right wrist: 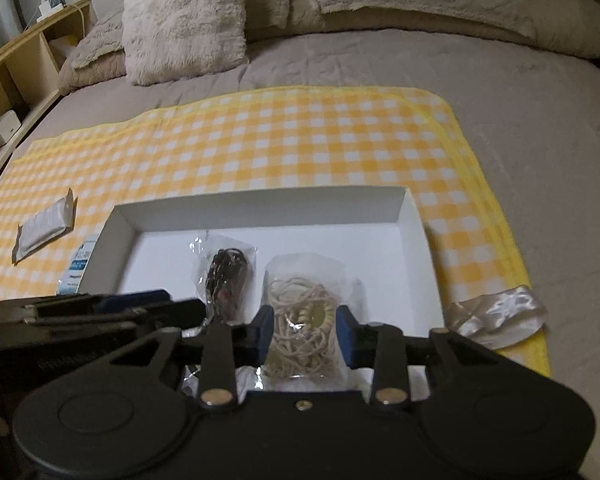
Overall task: Organize soft objects
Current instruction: 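Lower both bags into the box and open both tools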
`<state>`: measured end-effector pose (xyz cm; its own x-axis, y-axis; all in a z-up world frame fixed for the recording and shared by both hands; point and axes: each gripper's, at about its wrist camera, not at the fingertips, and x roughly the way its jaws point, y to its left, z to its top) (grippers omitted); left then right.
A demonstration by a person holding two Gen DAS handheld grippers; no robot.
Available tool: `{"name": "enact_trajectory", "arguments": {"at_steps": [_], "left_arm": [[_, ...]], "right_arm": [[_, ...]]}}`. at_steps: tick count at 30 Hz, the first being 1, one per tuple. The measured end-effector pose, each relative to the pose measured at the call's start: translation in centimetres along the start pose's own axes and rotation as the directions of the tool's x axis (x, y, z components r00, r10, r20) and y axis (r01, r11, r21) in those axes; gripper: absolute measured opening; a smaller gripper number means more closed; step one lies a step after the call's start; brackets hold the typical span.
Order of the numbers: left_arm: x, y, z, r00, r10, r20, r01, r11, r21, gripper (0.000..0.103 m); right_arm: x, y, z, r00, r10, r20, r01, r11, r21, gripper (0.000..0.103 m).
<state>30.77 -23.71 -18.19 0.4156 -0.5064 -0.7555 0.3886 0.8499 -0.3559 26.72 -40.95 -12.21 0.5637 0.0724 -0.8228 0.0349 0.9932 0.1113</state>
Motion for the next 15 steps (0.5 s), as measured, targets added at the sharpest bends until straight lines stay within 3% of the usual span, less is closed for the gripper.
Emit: {"name": "enact_trajectory", "arguments": {"at_steps": [3, 15], "left_arm": [[1.5, 0.2, -0.5, 0.997, 0.057, -0.051, -0.055, 0.998, 0.036, 0.029], [2.3, 1.6, -0.6, 0.996, 0.049, -0.071, -0.044, 0.997, 0.061, 0.027]], "right_arm": [[1.1, 0.3, 0.0, 1.0, 0.013, -0.018, -0.013, 1.0, -0.004, 0.033], [4.8, 1.2, -0.5, 0.994, -0.014, -0.109, 0.003, 0.995, -0.096, 0.038]]}}
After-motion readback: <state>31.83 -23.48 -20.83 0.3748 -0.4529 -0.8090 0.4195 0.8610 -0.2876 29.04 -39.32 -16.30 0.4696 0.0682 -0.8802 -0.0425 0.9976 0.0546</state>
